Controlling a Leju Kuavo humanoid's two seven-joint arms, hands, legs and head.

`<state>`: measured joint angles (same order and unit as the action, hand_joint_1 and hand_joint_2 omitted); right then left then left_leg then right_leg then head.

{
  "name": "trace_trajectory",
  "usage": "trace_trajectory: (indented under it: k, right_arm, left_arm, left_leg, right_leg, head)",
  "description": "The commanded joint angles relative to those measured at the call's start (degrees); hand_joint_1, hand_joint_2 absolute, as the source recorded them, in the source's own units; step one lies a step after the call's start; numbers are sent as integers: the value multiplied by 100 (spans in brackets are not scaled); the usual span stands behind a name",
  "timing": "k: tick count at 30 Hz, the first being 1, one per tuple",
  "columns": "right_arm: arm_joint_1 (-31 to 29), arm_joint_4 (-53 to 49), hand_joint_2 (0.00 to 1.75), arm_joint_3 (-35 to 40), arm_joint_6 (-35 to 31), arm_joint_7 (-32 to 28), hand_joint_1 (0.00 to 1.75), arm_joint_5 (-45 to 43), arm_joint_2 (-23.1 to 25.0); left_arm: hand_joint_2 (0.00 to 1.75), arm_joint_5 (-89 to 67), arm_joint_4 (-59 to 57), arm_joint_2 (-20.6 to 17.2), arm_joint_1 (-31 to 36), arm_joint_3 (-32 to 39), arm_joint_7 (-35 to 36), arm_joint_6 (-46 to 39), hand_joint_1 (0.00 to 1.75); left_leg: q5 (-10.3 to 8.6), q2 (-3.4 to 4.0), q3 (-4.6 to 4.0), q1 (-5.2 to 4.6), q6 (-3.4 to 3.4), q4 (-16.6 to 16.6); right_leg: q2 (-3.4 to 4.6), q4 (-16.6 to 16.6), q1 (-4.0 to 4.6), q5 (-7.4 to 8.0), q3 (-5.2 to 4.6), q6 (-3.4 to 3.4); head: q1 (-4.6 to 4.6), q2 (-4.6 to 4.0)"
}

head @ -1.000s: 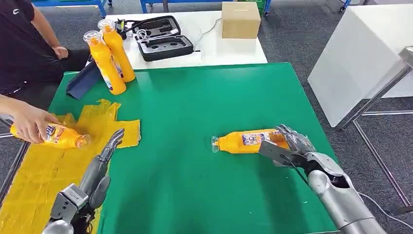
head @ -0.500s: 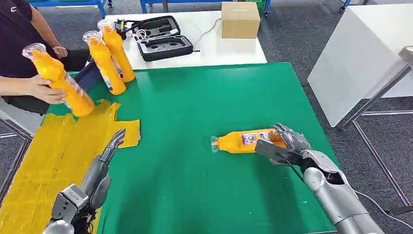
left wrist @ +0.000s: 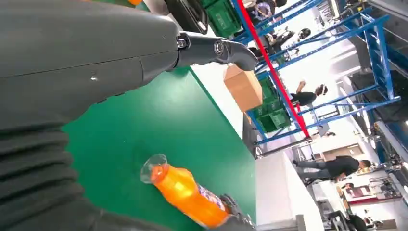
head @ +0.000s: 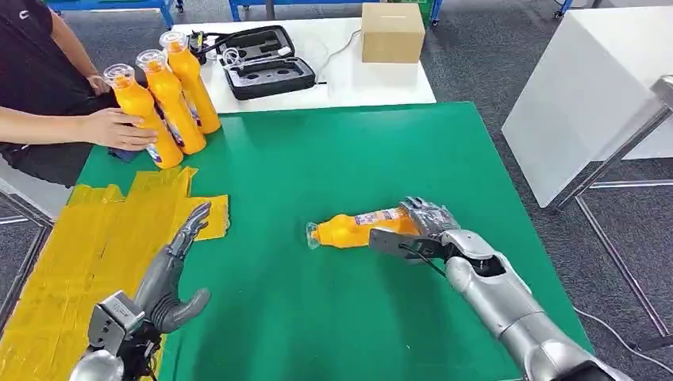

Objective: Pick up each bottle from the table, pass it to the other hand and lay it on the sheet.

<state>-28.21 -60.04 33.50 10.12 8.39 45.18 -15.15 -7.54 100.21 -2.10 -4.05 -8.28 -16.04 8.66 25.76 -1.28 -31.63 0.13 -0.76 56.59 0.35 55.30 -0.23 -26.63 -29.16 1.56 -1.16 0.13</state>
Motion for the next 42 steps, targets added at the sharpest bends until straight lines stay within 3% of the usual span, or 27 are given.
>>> trace_trajectory:
  k: [1,10,24,31,32,33,39,41,42]
  right_arm:
    - [-468,748,175,519,23,-38,0,-4,206]
    - [-525,853,175,626,64,-36,0,4,219]
    - [-864,1954,175,1332,222,-208,0,203,503]
    - [-539,2710,175,1659,169,-227,2,454,842]
    - [-527,2772,175,1709,162,-243,106,495,863]
    - [-474,2887,175,1750,168,-275,166,540,909]
    - [-5,3157,175,1815,2,-272,171,602,1038]
    - [51,3279,175,1794,-88,-272,173,645,1091]
    - [69,3285,175,1791,-99,-273,175,646,1098]
  left_arm:
    - [175,48,-297,-72,182,-79,30,21,0]
    - [175,74,-304,-92,203,-91,28,34,0]
    - [175,339,-465,-142,406,-205,-33,112,0]
    - [175,431,-557,-147,597,-377,-52,153,0]
    - [175,440,-564,-155,605,-393,-52,151,0]
    - [175,465,-578,-170,634,-429,-56,151,0]
    - [175,511,-574,-180,729,-523,-74,147,0]
    - [175,580,-586,-206,755,-575,-88,121,0]
    - [175,583,-585,-204,756,-579,-90,119,0]
  left_leg:
    - [0,17,8,2,2,-3]
    - [0,12,7,2,3,-2]
    - [-5,16,25,9,4,-6]
    - [-9,10,66,14,7,-19]
    - [-4,11,80,12,7,-17]
    - [-8,21,80,16,8,-19]
    - [13,28,134,33,38,-30]
    - [54,59,195,24,33,-4]
    - [40,48,168,30,38,-3]
  right_leg:
    - [7,-5,2,3,6,0]
    - [1,-5,2,2,6,-1]
    - [-4,-16,9,9,25,-1]
    - [-3,-32,14,12,61,-3]
    - [3,-29,12,8,71,-3]
    - [9,-33,16,14,70,-4]
    - [28,-47,35,22,60,-20]
    - [54,-12,27,-18,100,-18]
    - [41,-16,31,-5,77,-20]
  head:
    - [2,0]
    - [2,0]
    - [2,0]
    - [2,0]
    - [4,0]
    - [2,0]
    - [2,0]
    - [2,0]
    - [4,0]
